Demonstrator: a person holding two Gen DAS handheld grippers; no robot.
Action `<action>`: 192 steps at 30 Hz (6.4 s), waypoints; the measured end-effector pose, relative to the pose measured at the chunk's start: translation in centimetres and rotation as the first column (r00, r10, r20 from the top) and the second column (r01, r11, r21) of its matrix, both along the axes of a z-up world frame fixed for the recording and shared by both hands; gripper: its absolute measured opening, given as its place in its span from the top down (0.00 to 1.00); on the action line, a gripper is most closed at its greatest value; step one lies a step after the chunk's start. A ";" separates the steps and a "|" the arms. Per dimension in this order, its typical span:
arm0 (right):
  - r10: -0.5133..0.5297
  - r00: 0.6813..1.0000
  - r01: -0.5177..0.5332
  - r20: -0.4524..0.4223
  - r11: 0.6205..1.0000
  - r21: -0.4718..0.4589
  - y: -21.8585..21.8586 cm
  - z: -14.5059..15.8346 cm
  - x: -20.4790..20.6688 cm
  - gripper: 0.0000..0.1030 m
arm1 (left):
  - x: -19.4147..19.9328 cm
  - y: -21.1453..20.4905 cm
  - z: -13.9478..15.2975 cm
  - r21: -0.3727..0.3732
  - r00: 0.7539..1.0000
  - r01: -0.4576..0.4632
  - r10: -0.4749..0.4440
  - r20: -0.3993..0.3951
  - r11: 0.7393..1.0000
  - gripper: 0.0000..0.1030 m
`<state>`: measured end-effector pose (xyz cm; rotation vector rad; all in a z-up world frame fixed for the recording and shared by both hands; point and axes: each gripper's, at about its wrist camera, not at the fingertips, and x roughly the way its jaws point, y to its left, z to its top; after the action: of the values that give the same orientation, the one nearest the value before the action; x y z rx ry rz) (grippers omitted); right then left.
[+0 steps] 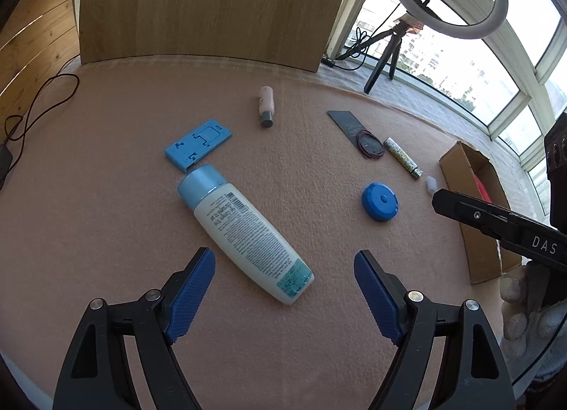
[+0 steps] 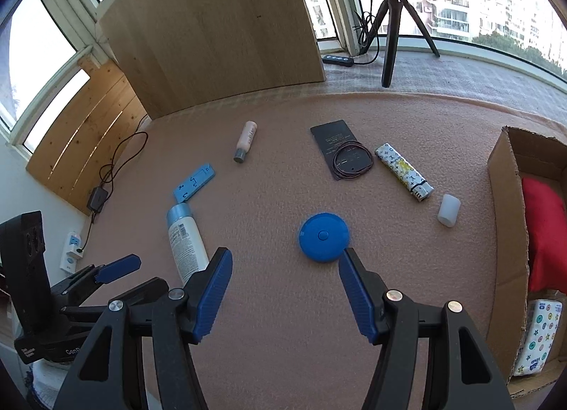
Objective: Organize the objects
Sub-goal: 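Move the left tool back over the white-and-blue lotion bottle, then close the right tool on the white-and-blue lotion bottle and lift it, then carry the lotion bottle with the right tool over the box and lower it, then open the right tool to release the bottle beside the tissue pack, then move the right tool over the small white cylinder while the left tool approaches the purple cable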
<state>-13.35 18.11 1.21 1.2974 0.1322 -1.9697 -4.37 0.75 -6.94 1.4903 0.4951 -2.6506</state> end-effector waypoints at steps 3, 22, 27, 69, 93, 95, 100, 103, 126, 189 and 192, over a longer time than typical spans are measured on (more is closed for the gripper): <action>0.043 0.999 -0.042 -0.007 0.998 0.041 -1.9 -0.5 0.4 0.43 | 0.3 -1.4 -0.9 0.021 1.000 -0.025 0.025 0.017 0.999 0.14; 0.284 0.943 -0.306 0.174 0.944 0.120 -14.1 -5.5 -0.1 0.42 | -0.8 -4.4 -6.4 0.201 0.998 -0.057 0.053 0.025 0.978 0.14; 0.360 0.916 -0.388 0.177 0.906 0.169 -16.8 -6.3 0.8 0.42 | -1.2 -5.1 -6.9 0.249 0.997 -0.078 0.076 0.016 0.965 0.14; 0.325 0.901 -0.348 0.288 0.937 0.031 -16.9 -6.9 0.6 0.64 | -2.3 -4.9 -7.5 0.250 1.000 -0.013 0.013 0.005 0.968 0.41; 0.055 0.982 -0.048 0.180 0.998 -0.045 1.0 -1.2 -2.7 0.69 | -6.6 11.0 -1.2 0.208 0.962 0.272 -0.258 -0.094 0.940 0.43; 0.020 0.986 -0.013 0.167 0.999 -0.047 2.7 -0.7 -3.2 0.69 | -7.2 13.0 -0.6 0.207 0.951 0.305 -0.289 -0.106 0.930 0.43; -0.061 0.988 0.068 0.141 0.997 -0.045 7.5 0.4 -5.0 0.69 | -8.8 18.3 0.3 0.216 0.923 0.383 -0.362 -0.129 0.898 0.43; -0.109 0.985 0.116 0.131 0.992 -0.047 10.6 0.9 -6.2 0.69 | -9.9 21.8 0.8 0.214 0.904 0.427 -0.405 -0.138 0.879 0.43; -0.333 0.940 0.334 0.078 0.943 -0.001 25.8 0.8 -12.5 0.69 | -15.6 39.5 0.6 0.248 0.799 0.600 -0.585 -0.137 0.761 0.43; -0.194 0.981 0.194 -0.011 0.981 -0.024 8.7 -0.1 -2.1 0.45 | -4.7 5.7 -2.2 0.074 0.980 0.200 -0.198 -0.029 0.977 0.26; -0.178 0.984 0.179 0.019 0.984 -0.012 7.4 -1.1 -1.9 0.45 | -4.6 4.4 -2.9 0.077 0.983 0.182 -0.181 -0.019 0.980 0.26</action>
<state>-15.28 25.52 0.13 1.3578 -0.0071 -2.1046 -8.98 5.13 -9.80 1.6157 0.4911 -2.8096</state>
